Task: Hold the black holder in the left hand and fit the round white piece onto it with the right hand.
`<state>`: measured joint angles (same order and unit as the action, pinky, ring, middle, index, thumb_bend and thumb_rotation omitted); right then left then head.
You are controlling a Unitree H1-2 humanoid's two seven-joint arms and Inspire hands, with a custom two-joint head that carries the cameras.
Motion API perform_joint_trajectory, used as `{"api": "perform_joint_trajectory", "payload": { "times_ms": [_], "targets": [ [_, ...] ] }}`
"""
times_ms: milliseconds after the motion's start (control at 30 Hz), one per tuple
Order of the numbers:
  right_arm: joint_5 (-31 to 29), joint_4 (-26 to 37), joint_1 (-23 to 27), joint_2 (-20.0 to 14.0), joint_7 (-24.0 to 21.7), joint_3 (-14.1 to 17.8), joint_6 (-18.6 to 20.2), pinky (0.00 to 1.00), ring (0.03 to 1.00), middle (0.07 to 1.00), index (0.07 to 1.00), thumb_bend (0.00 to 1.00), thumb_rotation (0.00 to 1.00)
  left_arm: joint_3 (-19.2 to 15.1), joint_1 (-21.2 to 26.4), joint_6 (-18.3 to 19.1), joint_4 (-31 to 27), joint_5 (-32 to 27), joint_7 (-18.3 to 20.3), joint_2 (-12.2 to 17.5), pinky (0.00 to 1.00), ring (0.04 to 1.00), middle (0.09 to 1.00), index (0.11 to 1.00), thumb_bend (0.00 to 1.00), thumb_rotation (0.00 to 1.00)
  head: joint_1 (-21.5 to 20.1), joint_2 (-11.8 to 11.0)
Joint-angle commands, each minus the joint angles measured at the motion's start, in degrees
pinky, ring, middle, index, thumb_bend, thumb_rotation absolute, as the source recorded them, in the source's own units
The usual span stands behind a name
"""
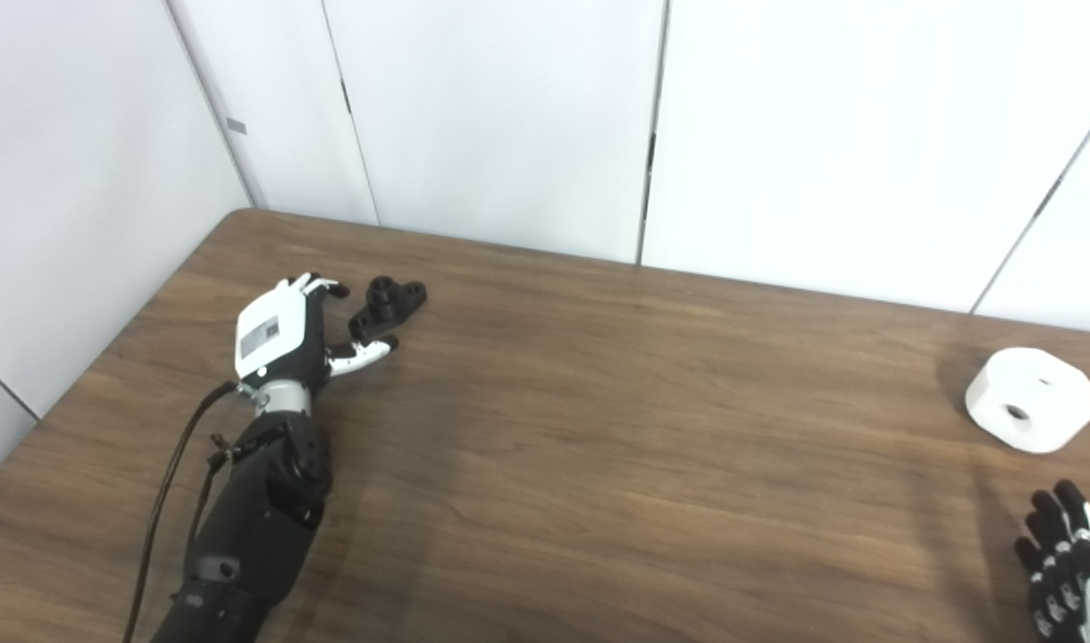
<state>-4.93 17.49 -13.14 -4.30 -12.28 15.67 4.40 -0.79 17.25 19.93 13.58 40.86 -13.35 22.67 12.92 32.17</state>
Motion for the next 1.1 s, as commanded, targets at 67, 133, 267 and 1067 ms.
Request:
{"api": "perform_joint_trajectory", "payload": {
  "times_ms": [67,133,267,1067],
  "targets": [
    [-0.4,2.7,-8.7,-2.1,-0.4,-0.6,0.4,1.00,1.000,0.982,1.000,0.51,1.00,0.4,4.2,1.0,0.3,0.6,-0.7,2.0,0.98,0.967,0.911,0.699,0.81,0.38,0.0,0.1],
    [-0.4,2.7,-8.7,-2.1,-0.5,-0.6,0.4,1.00,1.000,0.986,1.000,0.51,1.00,0.7,4.7,1.5,0.8,0.5,-0.4,2.1,1.00,0.971,0.913,0.690,0.81,0.37,0.0,0.0],
    [0.0,2.8,-8.8,-2.0,-0.3,-0.7,0.2,1.00,1.000,0.981,1.000,0.50,1.00,1.2,5.4,1.9,1.9,0.5,-0.5,2.5,1.00,0.975,0.912,0.670,0.82,0.38,0.0,0.0],
    [-1.7,2.8,-8.7,-1.6,0.0,-0.2,0.5,1.00,1.000,0.978,1.000,0.45,1.00,2.3,6.2,1.0,6.3,-0.2,-2.8,3.3,1.00,0.975,0.908,0.618,0.83,0.32,-0.1,0.6]
  ]
}}
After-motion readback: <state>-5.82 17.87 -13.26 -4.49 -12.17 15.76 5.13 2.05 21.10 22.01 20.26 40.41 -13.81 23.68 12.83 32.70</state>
